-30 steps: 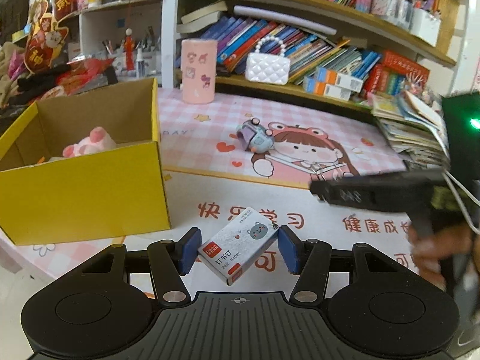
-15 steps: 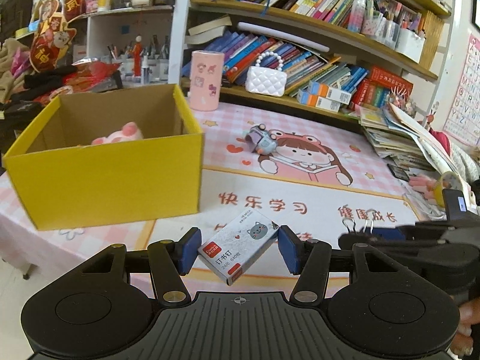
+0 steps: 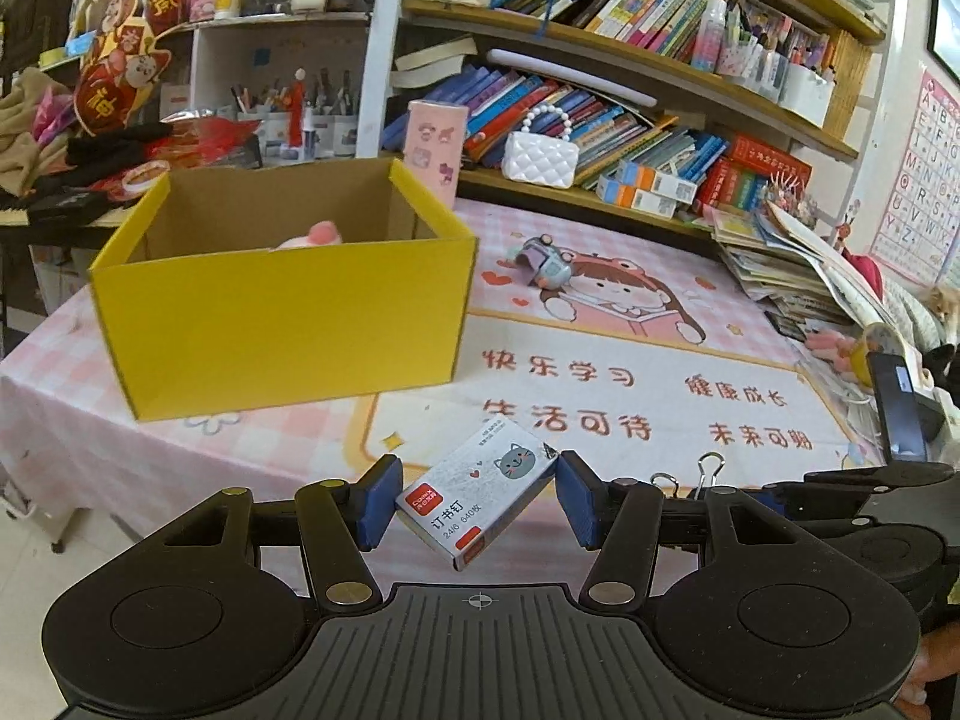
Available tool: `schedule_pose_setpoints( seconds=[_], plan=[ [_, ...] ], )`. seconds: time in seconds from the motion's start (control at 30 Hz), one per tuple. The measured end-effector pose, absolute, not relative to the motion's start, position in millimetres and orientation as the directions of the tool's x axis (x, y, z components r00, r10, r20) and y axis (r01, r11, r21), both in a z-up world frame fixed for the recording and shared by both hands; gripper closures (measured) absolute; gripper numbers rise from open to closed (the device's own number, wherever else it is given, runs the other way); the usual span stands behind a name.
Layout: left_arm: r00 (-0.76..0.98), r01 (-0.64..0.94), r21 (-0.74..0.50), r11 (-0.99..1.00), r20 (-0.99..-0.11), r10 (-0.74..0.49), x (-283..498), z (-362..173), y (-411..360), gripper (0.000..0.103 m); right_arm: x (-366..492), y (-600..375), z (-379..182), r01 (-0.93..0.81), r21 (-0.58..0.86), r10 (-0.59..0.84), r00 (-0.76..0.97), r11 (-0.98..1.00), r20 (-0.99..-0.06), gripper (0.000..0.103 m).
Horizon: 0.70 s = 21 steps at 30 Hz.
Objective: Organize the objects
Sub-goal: 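Carry the small box and binder clip over the yellow box with both tools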
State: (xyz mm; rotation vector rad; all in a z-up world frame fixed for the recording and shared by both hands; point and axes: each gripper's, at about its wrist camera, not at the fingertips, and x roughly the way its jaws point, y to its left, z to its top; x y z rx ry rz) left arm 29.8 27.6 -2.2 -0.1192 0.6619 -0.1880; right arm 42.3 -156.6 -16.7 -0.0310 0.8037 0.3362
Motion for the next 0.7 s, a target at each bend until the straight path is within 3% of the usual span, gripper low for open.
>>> schedule_pose_setpoints(
  seconds=[0.4,0.7],
  plan=[
    [0.818,0.062,-0.155,0.986,-0.558,-0.139,0.4,6.5,79.0,0.048,24.1,-97.3,-9.9,-0.396,0.075,0.337,0.65,0.915,-0.681,0.078],
    [0.893,0.0,-0.165,0.986,-0.443,-0.074,-1.9,30.4,112.1,0.048,31.3,-61.9,15.5,-0.456,0.046,0.381,0.679,0.889,-0.627,0.078]
  ],
)
